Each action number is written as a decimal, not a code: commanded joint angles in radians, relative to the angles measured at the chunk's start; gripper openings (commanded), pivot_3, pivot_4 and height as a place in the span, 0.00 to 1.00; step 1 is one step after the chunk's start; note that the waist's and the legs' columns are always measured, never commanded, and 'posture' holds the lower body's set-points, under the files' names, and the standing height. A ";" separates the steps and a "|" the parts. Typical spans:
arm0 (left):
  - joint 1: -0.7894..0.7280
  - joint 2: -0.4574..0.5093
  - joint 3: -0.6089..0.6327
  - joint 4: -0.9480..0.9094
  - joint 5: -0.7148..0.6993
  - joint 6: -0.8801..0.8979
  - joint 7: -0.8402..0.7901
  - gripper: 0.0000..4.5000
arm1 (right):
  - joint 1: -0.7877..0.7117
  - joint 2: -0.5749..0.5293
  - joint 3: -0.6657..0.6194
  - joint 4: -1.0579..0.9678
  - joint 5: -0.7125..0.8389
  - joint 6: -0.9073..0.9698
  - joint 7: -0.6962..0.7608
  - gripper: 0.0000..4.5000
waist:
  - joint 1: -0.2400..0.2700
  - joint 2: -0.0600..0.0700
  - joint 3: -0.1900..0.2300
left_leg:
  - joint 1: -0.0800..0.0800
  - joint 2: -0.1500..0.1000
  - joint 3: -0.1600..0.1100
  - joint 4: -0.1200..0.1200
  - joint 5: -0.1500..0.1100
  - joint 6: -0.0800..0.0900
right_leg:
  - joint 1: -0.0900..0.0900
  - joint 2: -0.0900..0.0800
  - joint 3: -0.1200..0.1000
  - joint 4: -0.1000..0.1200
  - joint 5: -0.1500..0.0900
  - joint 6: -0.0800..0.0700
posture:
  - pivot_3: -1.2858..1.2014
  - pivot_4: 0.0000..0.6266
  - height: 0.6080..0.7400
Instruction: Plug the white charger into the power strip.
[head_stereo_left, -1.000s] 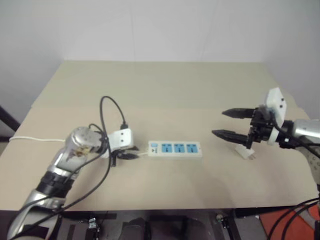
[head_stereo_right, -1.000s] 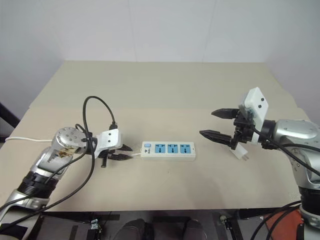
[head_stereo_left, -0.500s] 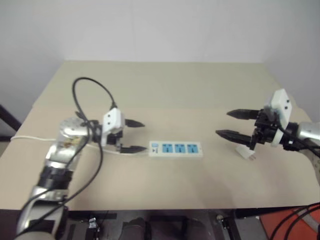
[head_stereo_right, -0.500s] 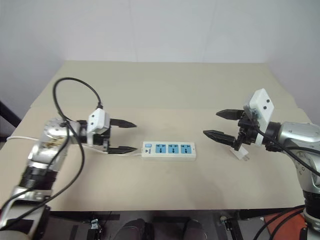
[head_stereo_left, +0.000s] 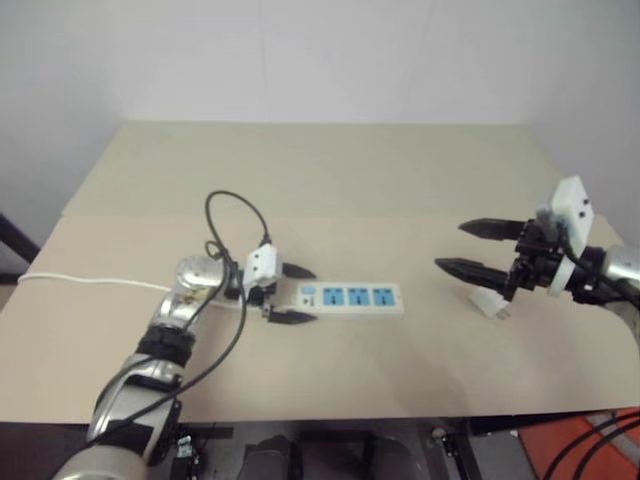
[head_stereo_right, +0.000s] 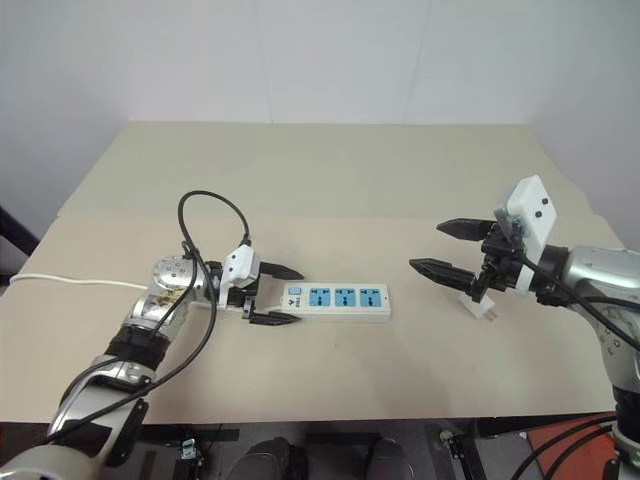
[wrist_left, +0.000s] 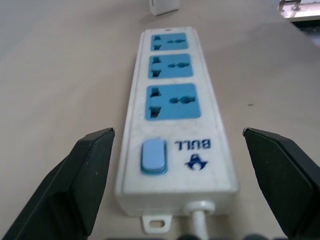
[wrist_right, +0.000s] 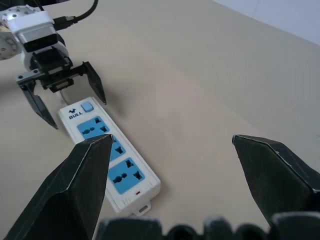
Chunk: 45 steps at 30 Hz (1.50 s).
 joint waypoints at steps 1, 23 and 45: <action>-0.028 -0.027 0.016 0.071 -0.003 -0.076 0.002 1.00 | 0.003 -0.020 -0.061 -0.034 0.030 0.006 -0.012 1.00 | 0.001 0.000 0.000 | 0.000 0.000 0.000 0.000 0.000 0.000 | 0.000 0.000 0.000 0.000 0.000 0.000 | 0.52 0.24 1.00; 0.082 -0.079 0.049 0.061 -0.026 -0.103 -0.020 1.00 | -0.051 -0.066 -0.059 0.017 0.046 0.019 0.009 1.00 | -0.001 0.000 0.000 | 0.000 0.001 -0.001 0.000 0.000 0.001 | 0.000 0.000 0.000 -0.001 0.001 0.000 | 0.52 0.24 1.00; 0.072 -0.056 0.027 0.069 -0.003 -0.110 -0.018 0.73 | -0.088 -0.075 -0.045 0.053 0.042 0.032 0.003 1.00 | -0.001 0.000 0.000 | 0.001 0.001 -0.001 0.000 0.000 0.001 | 0.000 0.000 0.000 -0.001 0.001 -0.001 | 0.52 0.24 1.00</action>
